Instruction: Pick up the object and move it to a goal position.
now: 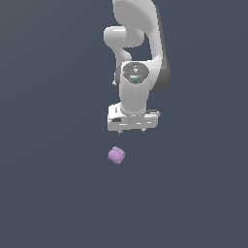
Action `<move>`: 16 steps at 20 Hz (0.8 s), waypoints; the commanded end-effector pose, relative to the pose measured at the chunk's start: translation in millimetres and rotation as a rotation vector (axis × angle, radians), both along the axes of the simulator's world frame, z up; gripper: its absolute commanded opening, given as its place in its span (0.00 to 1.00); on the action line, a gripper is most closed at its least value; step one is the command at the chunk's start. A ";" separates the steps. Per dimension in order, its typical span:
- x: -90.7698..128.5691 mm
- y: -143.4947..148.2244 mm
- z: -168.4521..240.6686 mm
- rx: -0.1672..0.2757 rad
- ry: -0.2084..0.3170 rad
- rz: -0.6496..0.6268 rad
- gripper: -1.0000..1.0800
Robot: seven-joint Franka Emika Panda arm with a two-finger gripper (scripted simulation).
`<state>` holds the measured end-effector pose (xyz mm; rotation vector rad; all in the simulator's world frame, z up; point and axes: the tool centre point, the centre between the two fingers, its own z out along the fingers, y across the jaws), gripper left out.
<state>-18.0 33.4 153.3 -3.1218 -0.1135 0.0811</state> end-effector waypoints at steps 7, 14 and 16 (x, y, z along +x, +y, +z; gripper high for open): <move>4.0 -4.3 -3.6 -0.001 -0.002 -0.042 0.96; 16.2 -15.9 -14.7 -0.004 -0.009 -0.171 0.96; 21.0 -20.9 -19.4 -0.006 -0.012 -0.223 0.96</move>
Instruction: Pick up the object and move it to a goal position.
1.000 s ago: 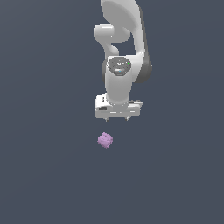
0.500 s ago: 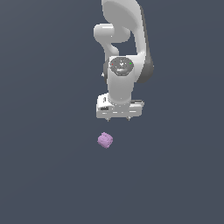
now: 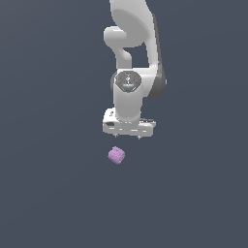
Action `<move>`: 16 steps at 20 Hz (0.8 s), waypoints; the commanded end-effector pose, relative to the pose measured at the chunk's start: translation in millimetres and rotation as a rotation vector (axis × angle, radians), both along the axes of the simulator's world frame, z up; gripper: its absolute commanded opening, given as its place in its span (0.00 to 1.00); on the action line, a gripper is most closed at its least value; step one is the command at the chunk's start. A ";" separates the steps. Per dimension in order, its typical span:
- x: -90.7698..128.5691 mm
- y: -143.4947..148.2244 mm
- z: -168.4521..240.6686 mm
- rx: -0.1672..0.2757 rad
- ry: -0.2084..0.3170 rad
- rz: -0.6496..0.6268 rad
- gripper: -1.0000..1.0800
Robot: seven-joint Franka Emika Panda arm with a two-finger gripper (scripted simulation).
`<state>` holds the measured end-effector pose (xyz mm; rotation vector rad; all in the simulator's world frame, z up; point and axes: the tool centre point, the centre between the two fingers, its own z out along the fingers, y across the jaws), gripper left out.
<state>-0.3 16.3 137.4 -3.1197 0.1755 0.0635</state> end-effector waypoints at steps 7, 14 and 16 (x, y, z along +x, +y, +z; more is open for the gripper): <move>22.5 -25.6 -23.6 -0.012 -0.015 -0.257 0.96; 35.4 -42.5 -38.8 -0.022 -0.027 -0.417 0.96; 37.8 -45.8 -41.7 -0.024 -0.029 -0.448 0.96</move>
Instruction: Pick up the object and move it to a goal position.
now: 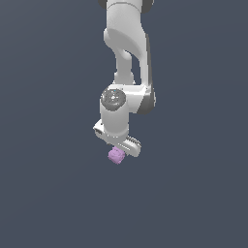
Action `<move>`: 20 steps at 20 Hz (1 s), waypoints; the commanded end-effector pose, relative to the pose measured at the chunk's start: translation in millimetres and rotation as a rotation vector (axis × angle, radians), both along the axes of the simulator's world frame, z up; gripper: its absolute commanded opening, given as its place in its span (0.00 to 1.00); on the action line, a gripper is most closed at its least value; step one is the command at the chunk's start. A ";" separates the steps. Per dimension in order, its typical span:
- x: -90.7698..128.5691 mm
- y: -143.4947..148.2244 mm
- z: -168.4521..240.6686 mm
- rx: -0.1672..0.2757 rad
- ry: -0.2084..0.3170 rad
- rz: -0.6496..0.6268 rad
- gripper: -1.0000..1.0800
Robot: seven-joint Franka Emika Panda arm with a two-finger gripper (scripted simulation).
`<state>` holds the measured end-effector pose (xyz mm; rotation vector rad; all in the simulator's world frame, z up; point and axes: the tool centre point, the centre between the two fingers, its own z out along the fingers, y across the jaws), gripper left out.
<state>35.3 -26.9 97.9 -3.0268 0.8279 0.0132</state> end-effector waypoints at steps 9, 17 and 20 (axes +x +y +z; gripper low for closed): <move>5.7 -8.2 -7.2 -0.006 -0.006 -0.075 0.96; 5.1 -8.4 -33.0 -0.006 -0.007 -0.077 0.96; 4.7 -8.5 -48.6 -0.006 -0.007 -0.079 0.96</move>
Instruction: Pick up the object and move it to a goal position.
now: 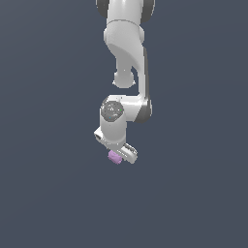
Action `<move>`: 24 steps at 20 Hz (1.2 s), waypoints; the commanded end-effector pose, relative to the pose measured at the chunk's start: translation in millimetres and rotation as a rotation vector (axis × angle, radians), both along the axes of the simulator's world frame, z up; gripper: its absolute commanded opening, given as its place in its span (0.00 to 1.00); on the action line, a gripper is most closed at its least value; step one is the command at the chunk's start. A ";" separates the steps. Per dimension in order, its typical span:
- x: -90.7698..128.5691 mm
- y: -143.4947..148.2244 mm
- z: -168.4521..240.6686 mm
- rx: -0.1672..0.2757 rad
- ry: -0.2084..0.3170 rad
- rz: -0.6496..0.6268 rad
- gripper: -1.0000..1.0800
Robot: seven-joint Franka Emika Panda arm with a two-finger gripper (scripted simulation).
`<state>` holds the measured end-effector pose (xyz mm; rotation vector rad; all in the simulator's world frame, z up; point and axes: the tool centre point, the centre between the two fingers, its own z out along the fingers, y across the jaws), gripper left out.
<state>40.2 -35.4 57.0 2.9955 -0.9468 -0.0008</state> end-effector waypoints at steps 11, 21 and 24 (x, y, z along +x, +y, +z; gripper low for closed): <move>1.2 0.0 -16.6 0.000 0.000 -0.001 0.00; 0.3 2.2 -12.6 0.000 0.000 -0.001 0.00; -1.4 6.6 -4.4 0.000 0.000 -0.001 0.00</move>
